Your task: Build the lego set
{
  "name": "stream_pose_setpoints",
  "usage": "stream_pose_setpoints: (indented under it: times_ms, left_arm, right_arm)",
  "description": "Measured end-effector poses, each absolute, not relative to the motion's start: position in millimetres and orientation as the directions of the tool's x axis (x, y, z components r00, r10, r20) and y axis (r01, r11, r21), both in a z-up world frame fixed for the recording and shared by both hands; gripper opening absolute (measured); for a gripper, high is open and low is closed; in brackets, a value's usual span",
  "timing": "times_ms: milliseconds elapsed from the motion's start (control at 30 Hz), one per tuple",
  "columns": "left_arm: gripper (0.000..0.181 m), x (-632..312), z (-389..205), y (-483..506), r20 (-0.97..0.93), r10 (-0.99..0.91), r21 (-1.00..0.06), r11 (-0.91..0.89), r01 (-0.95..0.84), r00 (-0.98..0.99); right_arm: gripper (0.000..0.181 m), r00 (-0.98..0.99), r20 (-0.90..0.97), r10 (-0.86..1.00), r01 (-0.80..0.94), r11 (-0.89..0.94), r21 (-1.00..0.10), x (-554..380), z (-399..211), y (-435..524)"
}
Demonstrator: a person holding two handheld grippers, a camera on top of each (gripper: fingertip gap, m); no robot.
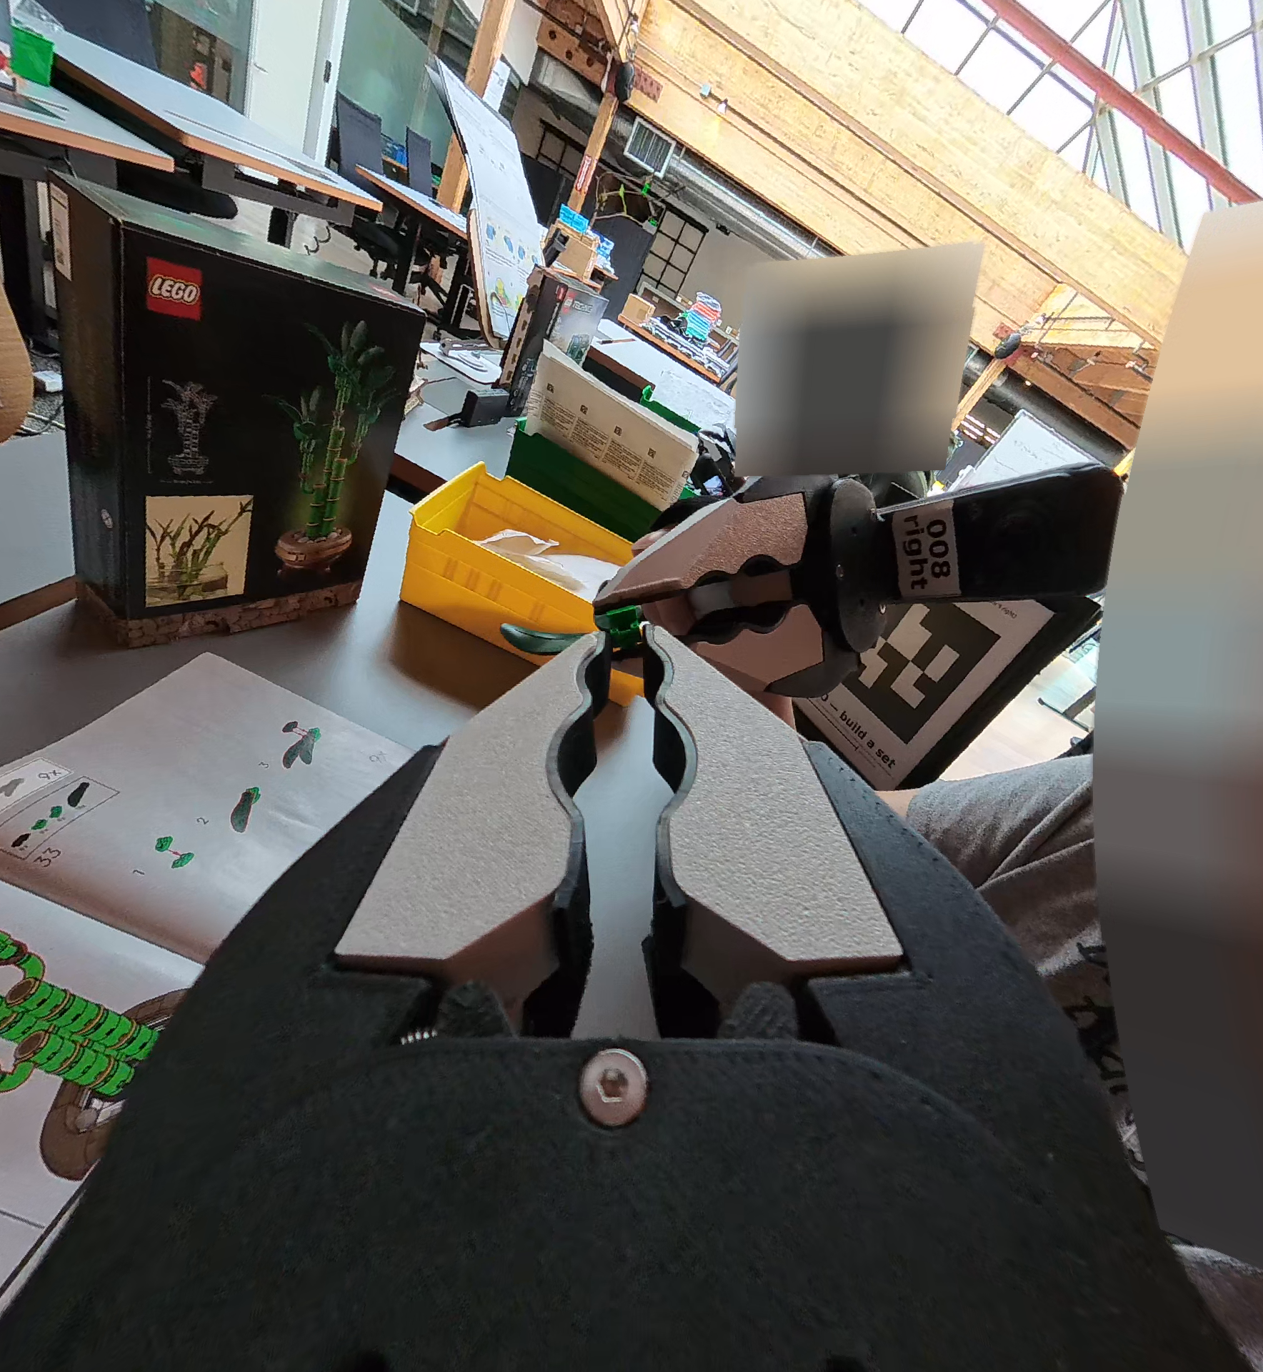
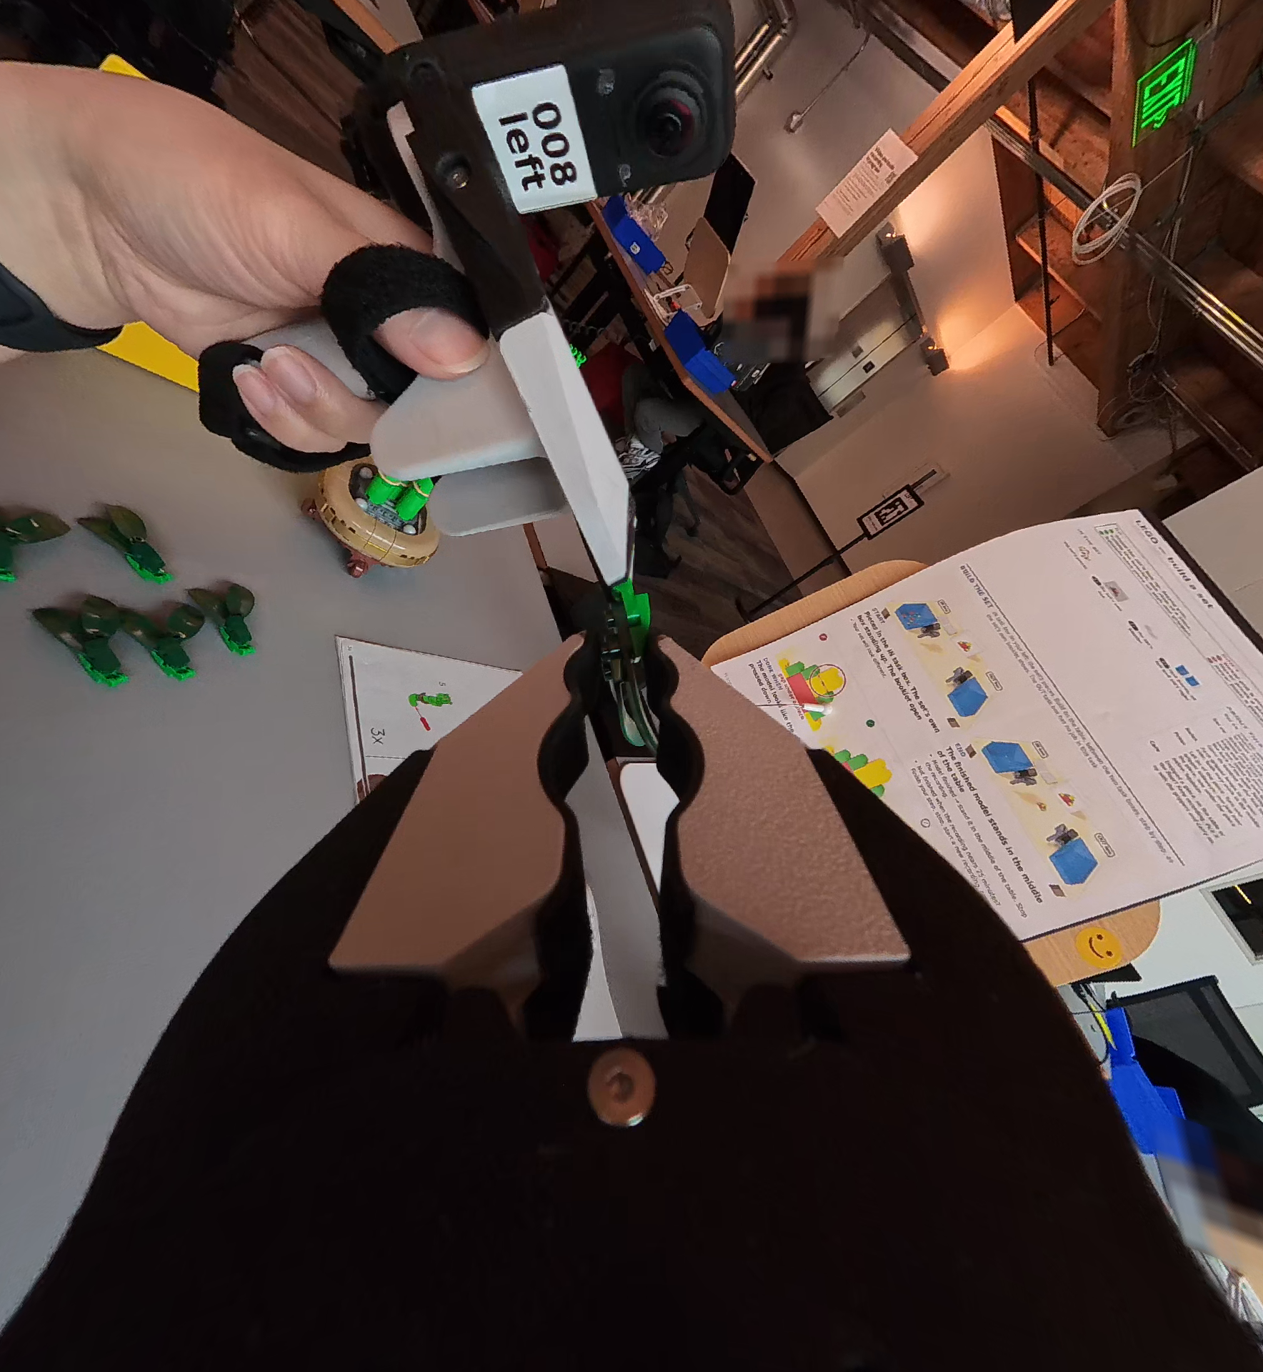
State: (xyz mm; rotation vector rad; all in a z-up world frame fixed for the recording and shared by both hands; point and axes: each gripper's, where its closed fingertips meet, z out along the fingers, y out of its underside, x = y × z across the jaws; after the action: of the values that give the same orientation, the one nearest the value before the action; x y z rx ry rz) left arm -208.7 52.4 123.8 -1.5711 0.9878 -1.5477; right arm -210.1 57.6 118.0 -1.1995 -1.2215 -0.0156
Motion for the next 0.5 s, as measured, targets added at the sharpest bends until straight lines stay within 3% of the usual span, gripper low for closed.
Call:
stream_pose_setpoints:
  times_ms: [500]
  left_arm:
    - [0.005,-212.1,128.6,55.9,0.433,-0.901,-0.901,-0.434,-0.014,0.024]
  right_arm:
    - [0.009,0.417,0.655,0.63,0.515,0.43,-0.741,-214.2,114.9,57.2]
